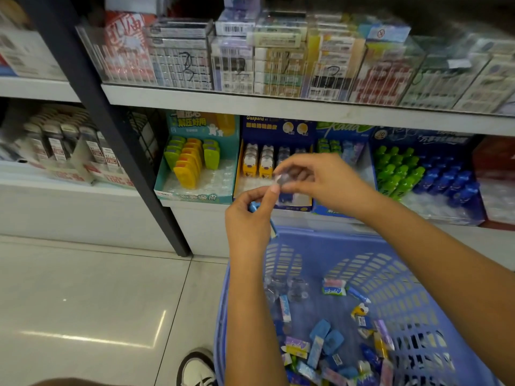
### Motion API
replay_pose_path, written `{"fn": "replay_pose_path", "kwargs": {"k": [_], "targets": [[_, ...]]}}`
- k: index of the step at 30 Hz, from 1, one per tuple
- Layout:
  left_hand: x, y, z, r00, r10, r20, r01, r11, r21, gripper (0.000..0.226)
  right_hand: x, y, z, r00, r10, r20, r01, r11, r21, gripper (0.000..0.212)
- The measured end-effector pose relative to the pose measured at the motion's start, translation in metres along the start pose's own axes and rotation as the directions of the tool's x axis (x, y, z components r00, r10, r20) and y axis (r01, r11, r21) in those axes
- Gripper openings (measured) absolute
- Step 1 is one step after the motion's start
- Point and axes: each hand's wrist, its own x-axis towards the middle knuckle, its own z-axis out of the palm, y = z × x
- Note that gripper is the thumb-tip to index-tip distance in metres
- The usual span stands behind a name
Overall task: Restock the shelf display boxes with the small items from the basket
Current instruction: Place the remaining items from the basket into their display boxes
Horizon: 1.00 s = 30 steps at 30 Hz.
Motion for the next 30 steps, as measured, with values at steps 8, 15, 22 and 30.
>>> {"fn": "replay_pose_path", "kwargs": {"k": [8,15,22,30], "targets": [[0.004,-0.017,0.003,0.950,-0.239,-0.199,0.202,0.961,-0.191,0.037,0.035,0.050,0.001,0.975,0.208,-0.078,-0.222,0.932,-0.286,0.018],[0.010,-0.023,0.005,0.941,-0.278,-0.191,0.210,0.926,-0.313,0.038,0.042,0.046,0.002,0.976,0.210,-0.048,-0.210,0.878,-0.429,0.020],[0.010,-0.022,0.006,0.925,-0.325,-0.199,0.252,0.914,-0.319,0.041,0.045,0.039,-0.001,0.978,0.208,-0.007,-0.185,0.853,-0.489,0.019],[0.008,-0.016,0.001,0.929,-0.314,-0.196,0.232,0.906,-0.353,0.038,0.045,0.038,0.008,0.973,0.222,-0.066,-0.228,0.861,-0.455,0.023]]}}
